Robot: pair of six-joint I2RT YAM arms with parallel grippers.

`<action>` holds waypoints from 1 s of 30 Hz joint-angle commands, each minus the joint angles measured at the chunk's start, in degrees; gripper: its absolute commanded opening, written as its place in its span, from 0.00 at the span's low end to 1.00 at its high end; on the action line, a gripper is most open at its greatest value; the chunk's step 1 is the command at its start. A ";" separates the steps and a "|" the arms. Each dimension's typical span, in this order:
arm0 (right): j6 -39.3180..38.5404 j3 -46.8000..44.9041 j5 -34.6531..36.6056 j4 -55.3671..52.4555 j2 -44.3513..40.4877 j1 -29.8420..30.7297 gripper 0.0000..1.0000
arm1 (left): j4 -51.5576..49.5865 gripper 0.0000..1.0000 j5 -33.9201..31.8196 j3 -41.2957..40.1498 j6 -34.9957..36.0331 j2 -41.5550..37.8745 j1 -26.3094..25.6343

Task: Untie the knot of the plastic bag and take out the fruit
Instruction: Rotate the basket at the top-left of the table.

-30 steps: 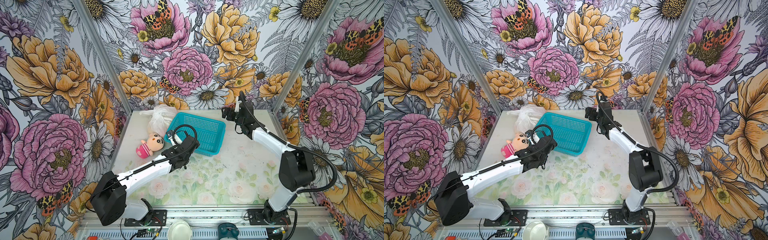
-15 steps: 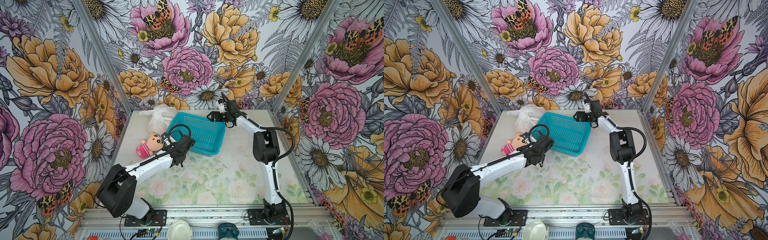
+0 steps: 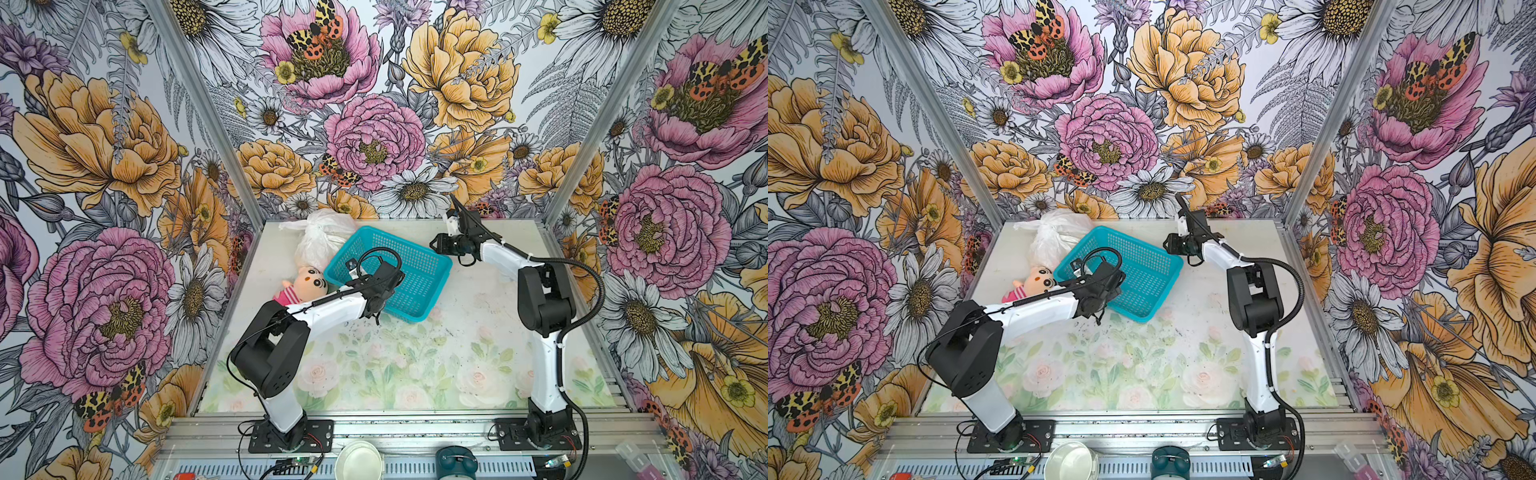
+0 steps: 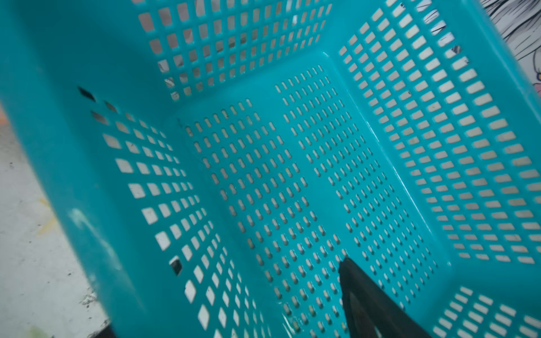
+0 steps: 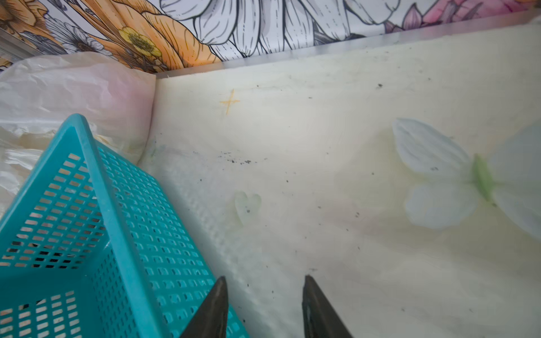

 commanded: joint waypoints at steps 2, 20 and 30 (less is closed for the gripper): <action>4.03 -14.52 8.12 3.00 -10.60 0.74 0.39 | 0.98 0.75 -0.22 6.40 6.82 2.77 -2.60; 14.74 -50.69 29.00 10.81 -44.81 -4.94 0.59 | 0.72 0.79 10.09 37.20 21.14 25.93 -5.84; 14.80 -52.30 35.04 6.78 -50.79 -9.13 0.85 | 0.41 0.87 12.89 44.13 23.10 29.81 -6.50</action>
